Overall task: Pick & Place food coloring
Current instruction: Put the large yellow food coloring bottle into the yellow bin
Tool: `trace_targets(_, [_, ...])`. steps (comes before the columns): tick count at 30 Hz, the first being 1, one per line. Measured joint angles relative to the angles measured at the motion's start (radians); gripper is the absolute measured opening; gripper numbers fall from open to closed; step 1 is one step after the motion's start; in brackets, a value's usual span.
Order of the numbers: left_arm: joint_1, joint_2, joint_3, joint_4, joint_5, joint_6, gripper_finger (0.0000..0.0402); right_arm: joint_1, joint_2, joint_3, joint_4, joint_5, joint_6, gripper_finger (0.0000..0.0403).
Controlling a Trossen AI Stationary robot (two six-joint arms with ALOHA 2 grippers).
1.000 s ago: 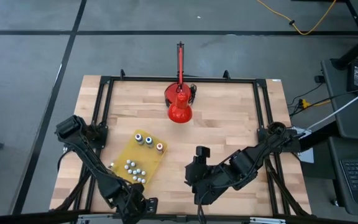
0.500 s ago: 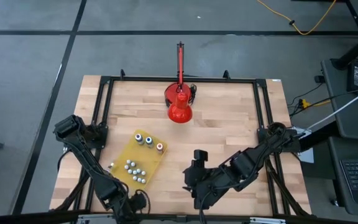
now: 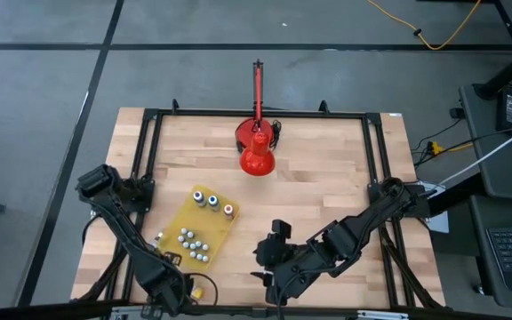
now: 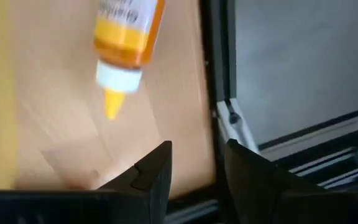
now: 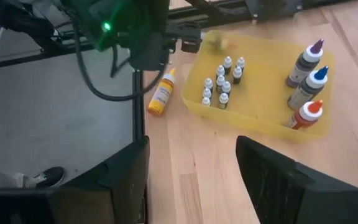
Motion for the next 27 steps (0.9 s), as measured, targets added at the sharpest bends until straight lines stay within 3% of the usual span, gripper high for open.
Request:
trace_targets(7, [-0.047,-0.001,0.009,-0.002,-0.218,0.181,0.0141,0.000,0.012,0.000,-0.022,-0.001,0.000,0.0241])
trace_targets(14, [-0.043,0.005,0.009,0.013,-0.246,0.266,0.0150,0.000,0.012,0.000,-0.023,0.000,0.004,0.0241])
trace_targets(23, [-0.016,0.005,0.009,0.015,-0.325,0.336,0.0231,-0.003,0.012,0.000,-0.022,0.000,0.030,0.0241])
trace_targets(27, [-0.018,0.011,0.009,0.025,-0.355,0.356,0.0239,-0.003,0.012,0.000,-0.022,0.000,0.030,0.0241])
